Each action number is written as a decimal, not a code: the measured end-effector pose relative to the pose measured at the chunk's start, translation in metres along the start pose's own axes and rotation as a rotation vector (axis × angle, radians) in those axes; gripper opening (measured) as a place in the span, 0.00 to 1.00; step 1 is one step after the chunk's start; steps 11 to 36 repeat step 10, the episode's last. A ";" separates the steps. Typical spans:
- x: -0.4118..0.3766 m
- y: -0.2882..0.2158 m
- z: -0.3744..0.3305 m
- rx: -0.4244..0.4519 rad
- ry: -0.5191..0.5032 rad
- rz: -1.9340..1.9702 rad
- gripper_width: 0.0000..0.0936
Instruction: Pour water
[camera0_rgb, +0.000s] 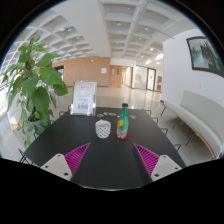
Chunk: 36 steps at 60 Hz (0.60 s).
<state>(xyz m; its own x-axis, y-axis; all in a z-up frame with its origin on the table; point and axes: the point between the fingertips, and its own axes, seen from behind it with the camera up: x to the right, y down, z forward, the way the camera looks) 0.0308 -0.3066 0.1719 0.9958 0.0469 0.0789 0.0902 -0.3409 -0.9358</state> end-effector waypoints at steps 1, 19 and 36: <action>-0.001 0.001 -0.002 0.000 0.000 0.007 0.92; 0.005 0.007 -0.010 -0.003 0.015 0.033 0.91; 0.005 0.007 -0.010 -0.003 0.015 0.033 0.91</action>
